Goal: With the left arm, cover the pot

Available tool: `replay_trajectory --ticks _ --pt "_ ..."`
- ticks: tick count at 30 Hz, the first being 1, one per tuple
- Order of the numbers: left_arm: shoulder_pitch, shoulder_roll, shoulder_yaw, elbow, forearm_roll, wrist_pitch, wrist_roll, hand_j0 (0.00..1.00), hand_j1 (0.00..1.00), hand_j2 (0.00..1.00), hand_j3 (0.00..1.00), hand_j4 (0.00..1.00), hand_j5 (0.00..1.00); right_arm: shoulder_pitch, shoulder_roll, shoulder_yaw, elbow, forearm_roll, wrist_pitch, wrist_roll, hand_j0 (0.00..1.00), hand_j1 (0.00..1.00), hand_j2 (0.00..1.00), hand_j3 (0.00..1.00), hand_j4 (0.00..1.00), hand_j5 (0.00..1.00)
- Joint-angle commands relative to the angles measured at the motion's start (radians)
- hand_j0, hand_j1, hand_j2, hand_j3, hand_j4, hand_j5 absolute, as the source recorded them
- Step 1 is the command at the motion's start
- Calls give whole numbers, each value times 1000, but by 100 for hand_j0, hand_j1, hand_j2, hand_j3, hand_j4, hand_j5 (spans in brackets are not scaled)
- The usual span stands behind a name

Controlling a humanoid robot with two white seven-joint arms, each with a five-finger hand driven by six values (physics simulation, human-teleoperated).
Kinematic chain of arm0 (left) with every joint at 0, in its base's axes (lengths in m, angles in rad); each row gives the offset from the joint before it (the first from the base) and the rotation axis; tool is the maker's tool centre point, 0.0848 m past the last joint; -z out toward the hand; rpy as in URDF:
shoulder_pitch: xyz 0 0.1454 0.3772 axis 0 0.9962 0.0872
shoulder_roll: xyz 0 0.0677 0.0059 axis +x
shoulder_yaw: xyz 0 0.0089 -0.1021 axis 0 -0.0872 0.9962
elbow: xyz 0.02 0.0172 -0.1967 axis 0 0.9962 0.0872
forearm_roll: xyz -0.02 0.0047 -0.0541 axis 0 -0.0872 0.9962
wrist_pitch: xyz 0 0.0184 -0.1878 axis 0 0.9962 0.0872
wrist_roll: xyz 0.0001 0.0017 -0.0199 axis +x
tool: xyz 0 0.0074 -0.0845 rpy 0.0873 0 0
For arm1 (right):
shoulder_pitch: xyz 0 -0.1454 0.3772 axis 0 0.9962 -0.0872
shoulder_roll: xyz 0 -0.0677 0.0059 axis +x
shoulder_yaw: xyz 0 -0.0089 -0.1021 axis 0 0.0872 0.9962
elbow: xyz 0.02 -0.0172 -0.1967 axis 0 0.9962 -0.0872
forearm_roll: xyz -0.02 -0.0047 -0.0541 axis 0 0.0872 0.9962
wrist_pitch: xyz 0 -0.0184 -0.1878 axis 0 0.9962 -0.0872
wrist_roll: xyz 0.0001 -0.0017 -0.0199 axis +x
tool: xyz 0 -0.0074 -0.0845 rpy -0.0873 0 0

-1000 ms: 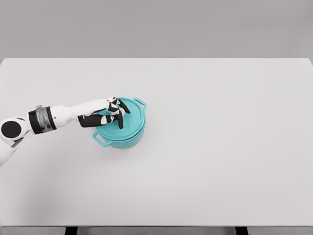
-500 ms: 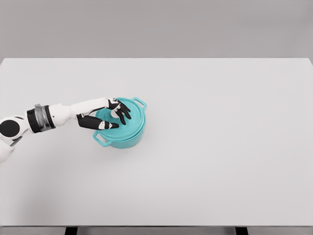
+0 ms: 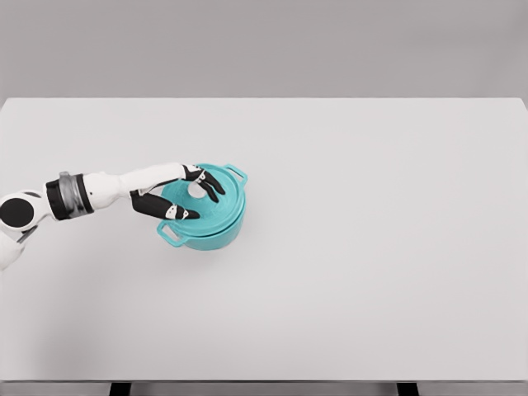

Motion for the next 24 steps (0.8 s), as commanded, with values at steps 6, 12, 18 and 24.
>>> replay_trajectory --ticks 6,12,18,24 --pt "0 -1 -1 -1 3 -2 -1 71 71 71 71 71 71 0 0 0 1 1 0 0 100 100 100 100 100 100" --pt "0 0 15 -1 5 -2 0 74 74 74 74 74 74 0 0 0 1 1 0 0 100 100 100 100 100 100" --pt "-6 -3 15 -1 3 -2 2 80 80 80 80 80 80 0 0 0 1 1 0 0 100 100 100 100 100 100" --pt "-18 12 16 -39 68 -15 -3 91 91 91 91 91 91 0 0 0 -1 1 0 0 100 100 100 100 100 100"
